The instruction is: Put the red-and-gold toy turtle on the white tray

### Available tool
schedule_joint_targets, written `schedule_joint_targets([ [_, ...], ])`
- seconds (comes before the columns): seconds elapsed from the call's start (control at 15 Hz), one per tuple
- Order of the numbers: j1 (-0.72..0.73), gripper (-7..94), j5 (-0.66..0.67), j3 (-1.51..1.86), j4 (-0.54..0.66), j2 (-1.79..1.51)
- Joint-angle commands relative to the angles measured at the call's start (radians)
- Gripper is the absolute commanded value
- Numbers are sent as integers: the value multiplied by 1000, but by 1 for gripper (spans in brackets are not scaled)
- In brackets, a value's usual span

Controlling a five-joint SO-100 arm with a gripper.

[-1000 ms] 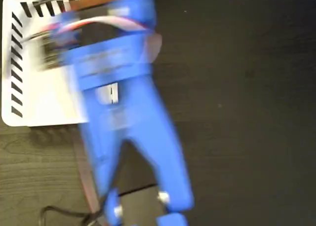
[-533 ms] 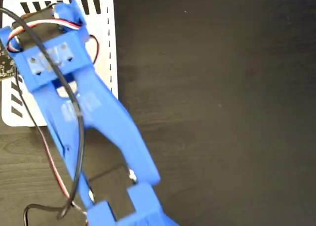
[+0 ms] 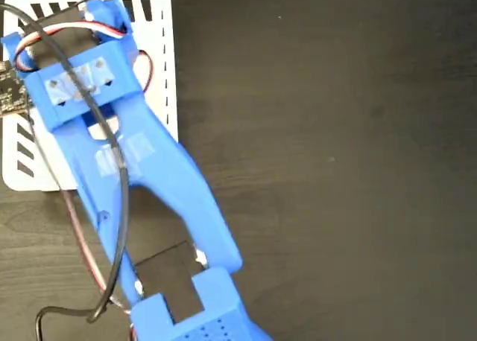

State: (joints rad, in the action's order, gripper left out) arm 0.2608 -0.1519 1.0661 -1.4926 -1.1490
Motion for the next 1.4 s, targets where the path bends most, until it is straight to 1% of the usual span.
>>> schedule_joint_targets([
  [0.0,15,0,-17,-11,-8,-71],
  [0.8,-8,0,-8,-5,-6,-72],
  [0.87,-8,7,-9,-6,-8,-72],
  [0.93,-8,24,-9,-3,-8,-78],
  [1.0,-6,43,-9,0,-6,-81],
  [1.07,-3,57,-12,5,-8,-83],
  [1.13,2,65,-12,5,-9,-83],
  [1.33,8,65,-17,6,-9,-84],
])
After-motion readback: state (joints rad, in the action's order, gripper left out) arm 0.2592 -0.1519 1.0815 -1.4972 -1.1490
